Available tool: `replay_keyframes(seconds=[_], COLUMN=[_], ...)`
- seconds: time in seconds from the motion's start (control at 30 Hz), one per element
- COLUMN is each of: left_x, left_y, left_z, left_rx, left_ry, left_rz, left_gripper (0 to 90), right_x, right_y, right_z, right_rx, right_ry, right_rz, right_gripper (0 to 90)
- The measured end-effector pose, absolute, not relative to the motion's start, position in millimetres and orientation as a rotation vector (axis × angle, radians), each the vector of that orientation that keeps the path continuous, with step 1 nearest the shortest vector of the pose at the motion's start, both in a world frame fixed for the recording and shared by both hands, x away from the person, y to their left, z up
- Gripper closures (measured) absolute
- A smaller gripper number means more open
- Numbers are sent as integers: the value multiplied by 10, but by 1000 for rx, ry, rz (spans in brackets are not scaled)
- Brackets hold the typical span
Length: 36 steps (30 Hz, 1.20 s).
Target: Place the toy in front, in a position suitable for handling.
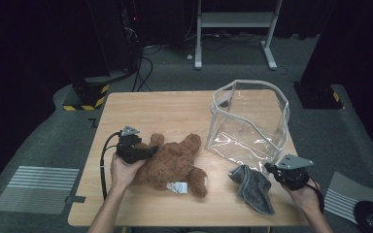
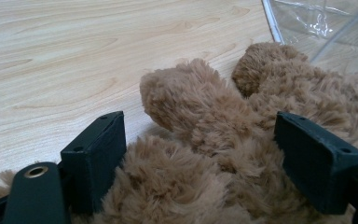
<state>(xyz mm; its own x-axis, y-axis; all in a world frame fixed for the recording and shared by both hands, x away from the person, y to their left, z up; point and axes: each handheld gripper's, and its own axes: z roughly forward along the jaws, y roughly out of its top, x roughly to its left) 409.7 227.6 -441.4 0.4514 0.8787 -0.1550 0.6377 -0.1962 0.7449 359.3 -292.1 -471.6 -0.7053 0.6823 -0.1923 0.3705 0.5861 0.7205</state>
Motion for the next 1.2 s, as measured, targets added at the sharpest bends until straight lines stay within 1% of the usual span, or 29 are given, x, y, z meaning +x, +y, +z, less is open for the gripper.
replay_keyframes(seconds=[0.03,0.13,0.23,0.33,0.6,0.7,0.83,0.97,1.1,1.2], left_x=[4098,4098,4098,4099,4103,4109,4107,4104,4103,4103], left_y=[2275,2277,2276,2277,2276,2274,2280,2276,2278,2277], left_z=[-4414,-4415,-4416,-4418,-4421,-4423,-4422,-4421,-4421,-4422], left_rx=[1926,1926,1925,1924,1921,1920,1923,1922,1923,1923], left_ry=[1273,1273,1273,1274,1274,1275,1275,1275,1273,1272], left_rz=[393,393,393,393,394,394,391,393,393,394], left_gripper=[182,182,182,182,182,182,182,182,182,182], right_x=[3588,3568,3538,3506,3523,3661,3970,4288,4460,4513], right_y=[-2938,-2970,-3038,-3106,-3365,-3431,-3460,-3405,-3357,-3324], right_z=[-4715,-4698,-4669,-4680,-4796,-4814,-4815,-4832,-4880,-4897], right_rx=[853,894,928,950,1088,1264,1423,1497,1530,1534], right_ry=[2365,2365,2367,2380,2348,2246,2134,2105,2108,2107], right_rz=[935,941,985,972,890,844,807,786,775,793], right_gripper=[855,700,636,631,674,677,676,670,664,655])
